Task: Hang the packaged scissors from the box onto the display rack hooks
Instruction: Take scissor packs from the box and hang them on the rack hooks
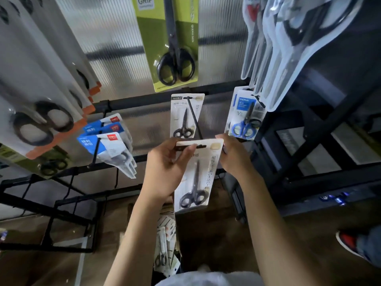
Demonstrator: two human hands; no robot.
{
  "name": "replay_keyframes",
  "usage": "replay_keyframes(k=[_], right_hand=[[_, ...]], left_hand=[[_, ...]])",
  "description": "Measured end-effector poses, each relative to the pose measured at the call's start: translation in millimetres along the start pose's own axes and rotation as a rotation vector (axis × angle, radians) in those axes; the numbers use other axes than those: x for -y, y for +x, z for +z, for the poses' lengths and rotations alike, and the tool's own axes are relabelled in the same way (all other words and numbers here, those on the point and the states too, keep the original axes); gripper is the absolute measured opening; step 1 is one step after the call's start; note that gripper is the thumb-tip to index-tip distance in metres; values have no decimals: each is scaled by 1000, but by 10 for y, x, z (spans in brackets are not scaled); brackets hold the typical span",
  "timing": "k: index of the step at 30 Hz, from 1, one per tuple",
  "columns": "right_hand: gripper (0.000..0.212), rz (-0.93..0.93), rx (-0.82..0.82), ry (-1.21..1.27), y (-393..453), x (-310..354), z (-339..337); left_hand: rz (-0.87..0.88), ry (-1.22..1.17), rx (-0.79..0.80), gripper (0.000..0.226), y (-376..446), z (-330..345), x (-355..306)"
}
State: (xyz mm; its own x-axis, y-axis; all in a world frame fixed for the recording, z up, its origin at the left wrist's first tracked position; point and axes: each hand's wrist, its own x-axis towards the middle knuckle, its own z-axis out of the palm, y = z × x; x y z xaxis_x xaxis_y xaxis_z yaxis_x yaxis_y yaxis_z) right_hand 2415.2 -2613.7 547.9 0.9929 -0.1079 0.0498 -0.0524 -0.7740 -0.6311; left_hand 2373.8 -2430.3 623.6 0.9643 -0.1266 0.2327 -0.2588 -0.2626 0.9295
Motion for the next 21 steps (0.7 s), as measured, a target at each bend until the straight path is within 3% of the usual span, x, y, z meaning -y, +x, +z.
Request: replay_keyframes(k=[14, 21], right_hand=[[36, 124, 70, 31, -142, -182, -19], [41, 134, 110, -5, -150, -184, 20]], left_hand=[[22, 109, -36, 6, 80, 202, 118], [25, 172, -148, 6, 178, 246, 224]])
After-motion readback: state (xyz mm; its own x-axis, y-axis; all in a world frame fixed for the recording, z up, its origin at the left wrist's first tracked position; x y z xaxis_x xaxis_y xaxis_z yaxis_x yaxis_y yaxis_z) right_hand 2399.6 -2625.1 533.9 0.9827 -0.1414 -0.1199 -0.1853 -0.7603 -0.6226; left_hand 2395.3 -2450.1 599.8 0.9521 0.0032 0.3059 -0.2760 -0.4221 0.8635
